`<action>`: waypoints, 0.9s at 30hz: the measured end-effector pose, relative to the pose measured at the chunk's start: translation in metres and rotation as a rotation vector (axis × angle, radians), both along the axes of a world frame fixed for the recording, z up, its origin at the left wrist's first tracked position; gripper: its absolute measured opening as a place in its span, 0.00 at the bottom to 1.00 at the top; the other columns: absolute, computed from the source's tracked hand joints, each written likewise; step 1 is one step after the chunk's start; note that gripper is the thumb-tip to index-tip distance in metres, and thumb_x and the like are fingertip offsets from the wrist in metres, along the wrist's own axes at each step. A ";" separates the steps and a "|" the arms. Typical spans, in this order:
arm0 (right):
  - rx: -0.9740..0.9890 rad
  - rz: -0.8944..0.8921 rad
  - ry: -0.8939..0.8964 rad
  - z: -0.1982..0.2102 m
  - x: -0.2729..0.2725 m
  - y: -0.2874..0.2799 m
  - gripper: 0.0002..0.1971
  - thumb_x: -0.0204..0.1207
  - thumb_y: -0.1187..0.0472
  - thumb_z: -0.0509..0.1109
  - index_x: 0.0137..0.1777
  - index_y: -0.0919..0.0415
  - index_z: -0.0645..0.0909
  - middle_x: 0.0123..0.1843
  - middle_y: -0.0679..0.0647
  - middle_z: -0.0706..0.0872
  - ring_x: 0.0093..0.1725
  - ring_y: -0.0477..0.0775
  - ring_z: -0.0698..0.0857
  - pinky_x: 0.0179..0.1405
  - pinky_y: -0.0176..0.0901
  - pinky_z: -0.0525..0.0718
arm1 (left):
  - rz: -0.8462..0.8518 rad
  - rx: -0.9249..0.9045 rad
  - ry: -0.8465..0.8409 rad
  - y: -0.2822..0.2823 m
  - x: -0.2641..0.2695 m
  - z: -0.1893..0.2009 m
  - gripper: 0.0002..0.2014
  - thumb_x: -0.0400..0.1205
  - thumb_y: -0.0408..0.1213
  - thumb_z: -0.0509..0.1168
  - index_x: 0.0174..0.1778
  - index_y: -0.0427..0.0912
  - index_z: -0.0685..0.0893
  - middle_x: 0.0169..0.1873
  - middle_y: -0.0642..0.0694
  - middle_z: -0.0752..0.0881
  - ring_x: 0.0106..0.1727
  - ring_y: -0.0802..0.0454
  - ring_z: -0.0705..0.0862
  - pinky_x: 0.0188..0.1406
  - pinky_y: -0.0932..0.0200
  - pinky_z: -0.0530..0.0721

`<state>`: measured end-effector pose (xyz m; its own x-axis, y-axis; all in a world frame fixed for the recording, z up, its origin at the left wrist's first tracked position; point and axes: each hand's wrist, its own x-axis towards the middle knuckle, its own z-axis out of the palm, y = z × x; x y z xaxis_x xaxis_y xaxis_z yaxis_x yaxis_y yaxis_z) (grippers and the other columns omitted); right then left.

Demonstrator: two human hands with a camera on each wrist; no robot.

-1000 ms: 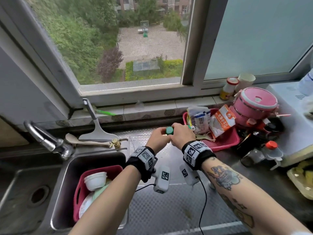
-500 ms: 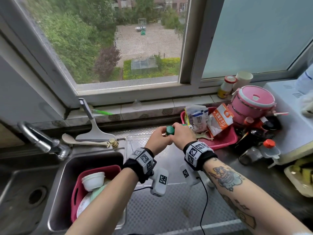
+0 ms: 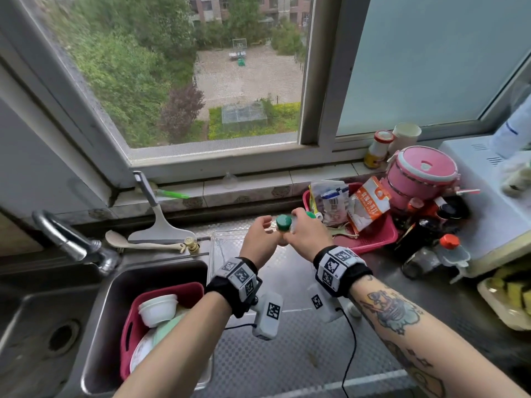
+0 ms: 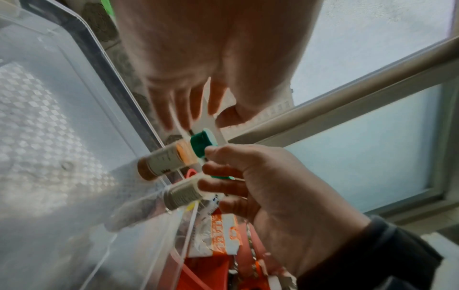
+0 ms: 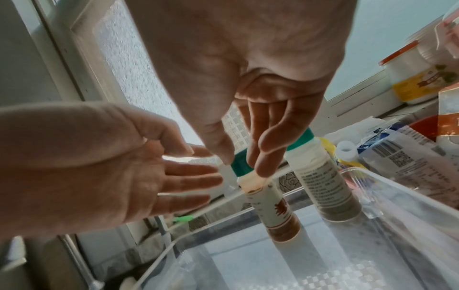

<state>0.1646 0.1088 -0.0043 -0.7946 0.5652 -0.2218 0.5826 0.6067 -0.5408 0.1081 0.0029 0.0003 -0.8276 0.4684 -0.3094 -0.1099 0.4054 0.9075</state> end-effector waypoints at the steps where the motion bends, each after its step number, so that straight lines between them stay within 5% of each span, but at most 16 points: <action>1: -0.018 -0.016 0.036 0.000 0.006 0.001 0.28 0.70 0.52 0.71 0.69 0.55 0.71 0.57 0.60 0.87 0.59 0.66 0.85 0.59 0.59 0.84 | 0.051 0.043 0.039 -0.002 0.003 0.002 0.24 0.74 0.29 0.64 0.67 0.39 0.76 0.61 0.46 0.82 0.55 0.53 0.81 0.49 0.67 0.78; 3: -0.076 -0.067 0.126 0.001 0.020 0.003 0.24 0.70 0.50 0.70 0.66 0.53 0.74 0.49 0.55 0.89 0.54 0.60 0.86 0.55 0.55 0.84 | 0.093 0.122 0.091 -0.004 0.014 0.008 0.15 0.75 0.29 0.63 0.57 0.42 0.81 0.51 0.50 0.85 0.47 0.57 0.83 0.38 0.75 0.80; 6: -0.169 -0.110 0.212 0.002 0.048 0.007 0.13 0.73 0.54 0.72 0.56 0.54 0.80 0.40 0.47 0.86 0.45 0.52 0.85 0.47 0.46 0.82 | -0.016 0.136 0.086 0.000 0.035 0.013 0.11 0.73 0.28 0.64 0.47 0.46 0.84 0.45 0.48 0.88 0.47 0.53 0.85 0.48 0.62 0.85; 9: -0.192 -0.174 0.238 -0.005 0.079 0.019 0.04 0.71 0.56 0.74 0.44 0.51 0.83 0.40 0.48 0.88 0.45 0.53 0.87 0.49 0.48 0.86 | -0.123 0.127 0.077 0.013 0.059 0.016 0.11 0.73 0.27 0.63 0.43 0.48 0.84 0.45 0.47 0.88 0.46 0.52 0.85 0.48 0.57 0.84; 14: -0.230 -0.358 0.154 -0.030 0.128 0.038 0.01 0.69 0.58 0.73 0.40 0.53 0.86 0.39 0.50 0.90 0.45 0.55 0.89 0.43 0.42 0.81 | -0.304 0.025 -0.002 0.044 0.102 0.002 0.13 0.68 0.30 0.61 0.45 0.42 0.87 0.47 0.42 0.90 0.52 0.44 0.88 0.56 0.47 0.86; 16: -0.237 -0.415 0.106 -0.044 0.150 0.047 0.03 0.70 0.58 0.72 0.43 0.51 0.85 0.43 0.51 0.89 0.49 0.56 0.88 0.46 0.42 0.80 | -0.412 -0.050 -0.022 0.058 0.123 -0.009 0.17 0.67 0.34 0.62 0.50 0.39 0.88 0.49 0.42 0.90 0.52 0.45 0.87 0.58 0.46 0.85; 19: -0.243 -0.448 0.001 -0.066 0.177 0.061 0.16 0.69 0.58 0.71 0.58 0.56 0.82 0.60 0.58 0.85 0.60 0.59 0.84 0.60 0.48 0.81 | -0.546 -0.198 -0.015 0.078 0.150 -0.024 0.23 0.72 0.35 0.61 0.64 0.39 0.83 0.60 0.42 0.86 0.61 0.47 0.84 0.61 0.57 0.80; 23: -0.284 -0.414 -0.150 -0.088 0.201 0.067 0.30 0.69 0.57 0.73 0.73 0.59 0.73 0.71 0.62 0.78 0.70 0.61 0.79 0.69 0.50 0.76 | -0.566 -0.345 -0.059 0.099 0.171 -0.046 0.28 0.78 0.34 0.57 0.76 0.33 0.69 0.70 0.37 0.78 0.59 0.45 0.82 0.42 0.65 0.74; 25: -0.332 -0.386 -0.200 -0.098 0.208 0.069 0.36 0.67 0.56 0.77 0.76 0.59 0.70 0.74 0.62 0.77 0.72 0.61 0.77 0.70 0.49 0.74 | -0.550 -0.388 -0.108 0.106 0.176 -0.062 0.25 0.79 0.31 0.55 0.74 0.29 0.70 0.65 0.34 0.80 0.55 0.43 0.82 0.29 0.72 0.77; 27: -0.375 -0.367 -0.231 -0.108 0.211 0.071 0.37 0.68 0.58 0.78 0.77 0.58 0.69 0.76 0.61 0.76 0.74 0.60 0.76 0.72 0.48 0.73 | -0.506 -0.387 -0.149 0.112 0.177 -0.077 0.19 0.76 0.30 0.55 0.61 0.28 0.78 0.58 0.30 0.84 0.53 0.35 0.86 0.38 0.66 0.85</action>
